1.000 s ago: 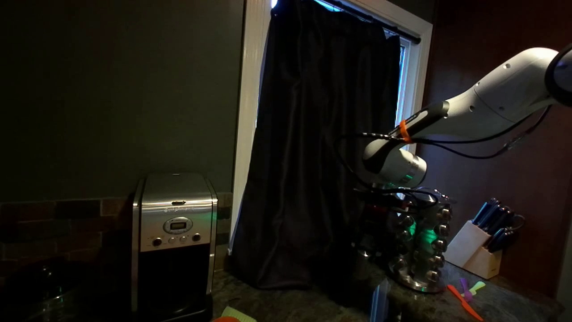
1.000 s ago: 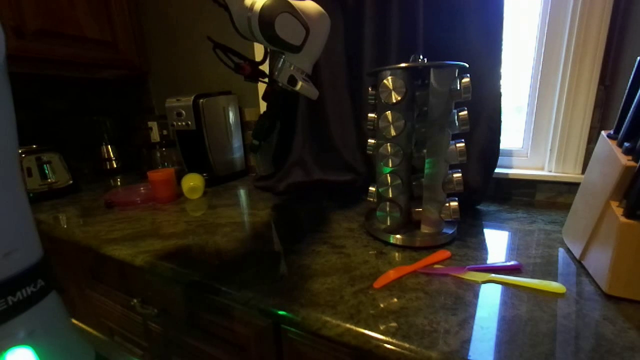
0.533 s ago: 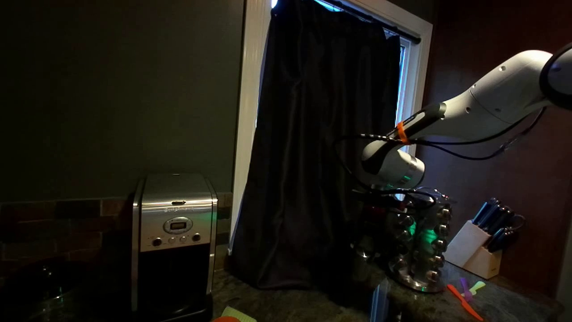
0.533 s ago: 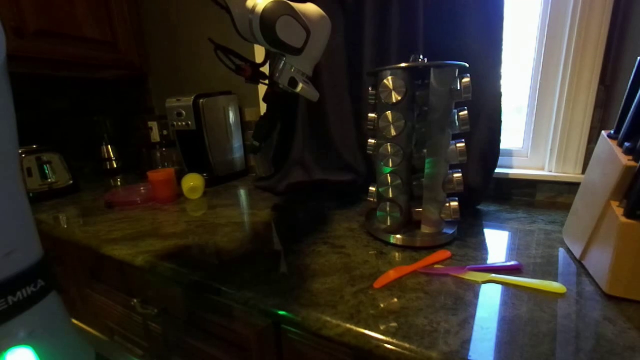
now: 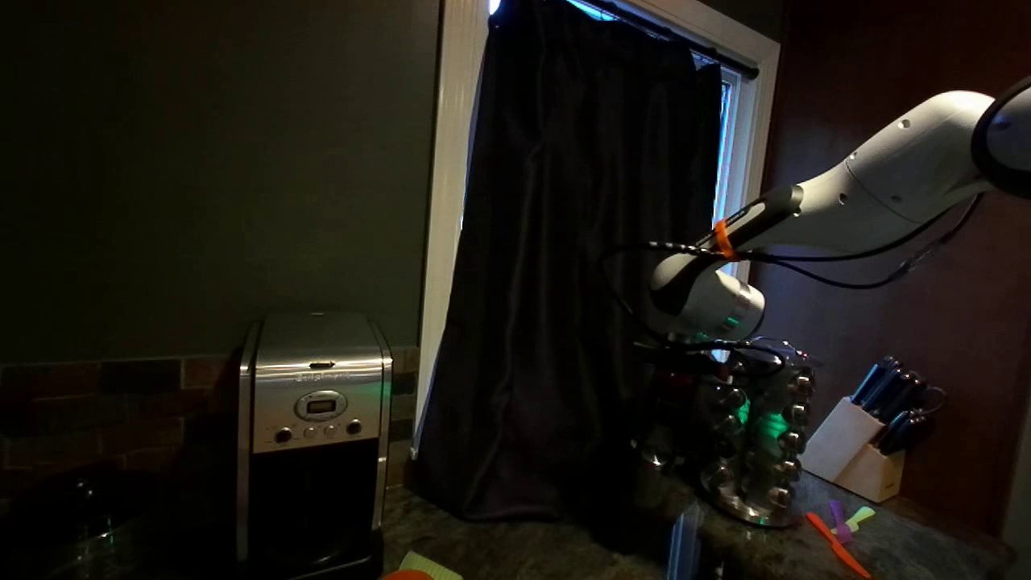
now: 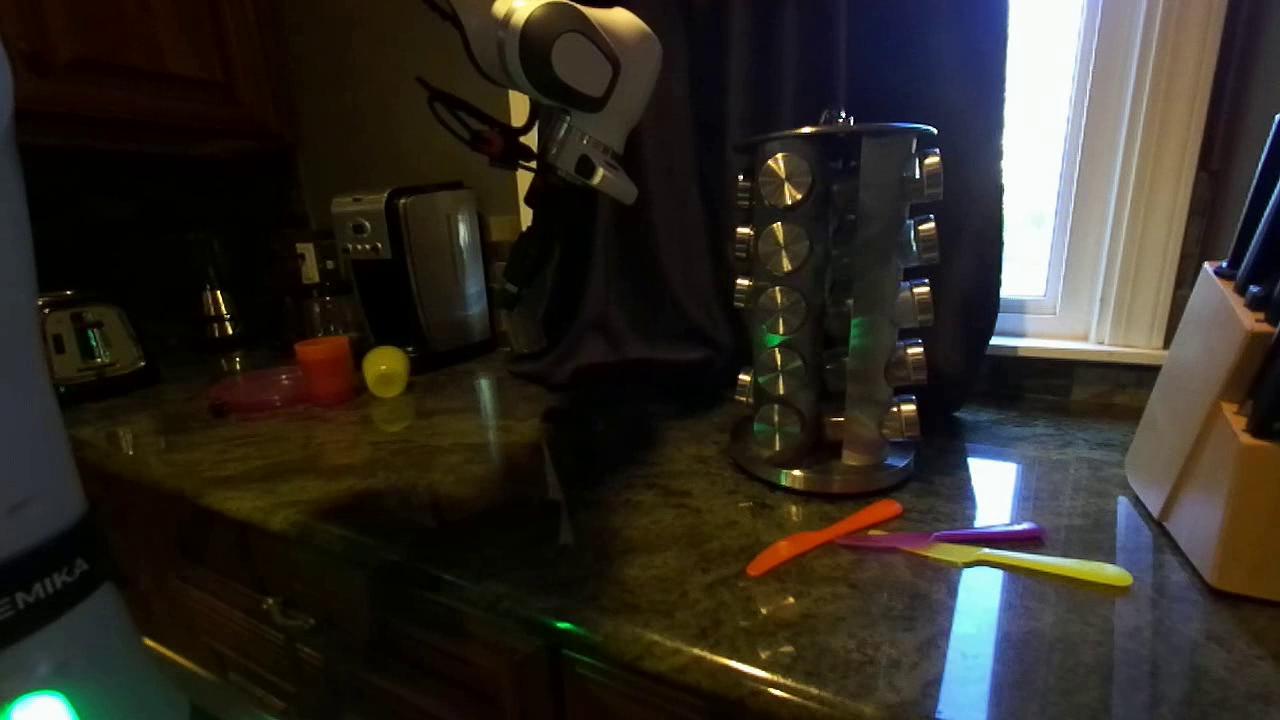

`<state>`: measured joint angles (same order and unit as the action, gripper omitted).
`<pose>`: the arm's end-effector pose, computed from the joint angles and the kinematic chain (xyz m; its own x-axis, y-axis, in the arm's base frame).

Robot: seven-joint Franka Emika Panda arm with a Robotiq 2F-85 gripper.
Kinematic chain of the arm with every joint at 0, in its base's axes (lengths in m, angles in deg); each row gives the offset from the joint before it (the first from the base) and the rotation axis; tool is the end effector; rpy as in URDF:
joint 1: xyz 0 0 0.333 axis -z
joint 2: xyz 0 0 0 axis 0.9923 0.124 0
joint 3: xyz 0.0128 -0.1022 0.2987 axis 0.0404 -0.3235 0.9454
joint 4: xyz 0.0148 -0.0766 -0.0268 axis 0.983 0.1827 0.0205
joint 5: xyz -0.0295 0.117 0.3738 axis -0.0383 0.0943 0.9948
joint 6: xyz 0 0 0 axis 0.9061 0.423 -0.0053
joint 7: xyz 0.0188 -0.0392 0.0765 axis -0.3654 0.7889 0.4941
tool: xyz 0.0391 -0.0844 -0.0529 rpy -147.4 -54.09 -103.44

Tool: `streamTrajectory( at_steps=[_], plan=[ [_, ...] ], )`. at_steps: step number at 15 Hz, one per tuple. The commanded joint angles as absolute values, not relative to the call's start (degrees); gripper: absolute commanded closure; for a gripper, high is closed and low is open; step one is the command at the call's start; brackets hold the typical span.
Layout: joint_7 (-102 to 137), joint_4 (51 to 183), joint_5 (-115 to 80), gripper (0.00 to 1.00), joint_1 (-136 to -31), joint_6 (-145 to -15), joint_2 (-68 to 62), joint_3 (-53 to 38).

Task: Remove the spice in the second from the bottom hole on the rack and place it on the countertop next to the yellow cup

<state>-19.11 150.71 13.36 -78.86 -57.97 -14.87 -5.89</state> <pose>0.5086 -0.0253 0.3348 0.4214 -0.7651 -0.4869 -0.8879 -0.4574 -0.0496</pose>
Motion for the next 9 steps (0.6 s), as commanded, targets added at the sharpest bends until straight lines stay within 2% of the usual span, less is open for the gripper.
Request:
streamTrajectory(
  at_steps=[1,9],
  plan=[
    [-18.54,149.42,14.90,0.75,-80.28,-55.80,-13.64,-5.25],
    [-17.06,145.50,16.10,0.75,-84.43,-50.88,-9.54,-1.40]
  ],
)
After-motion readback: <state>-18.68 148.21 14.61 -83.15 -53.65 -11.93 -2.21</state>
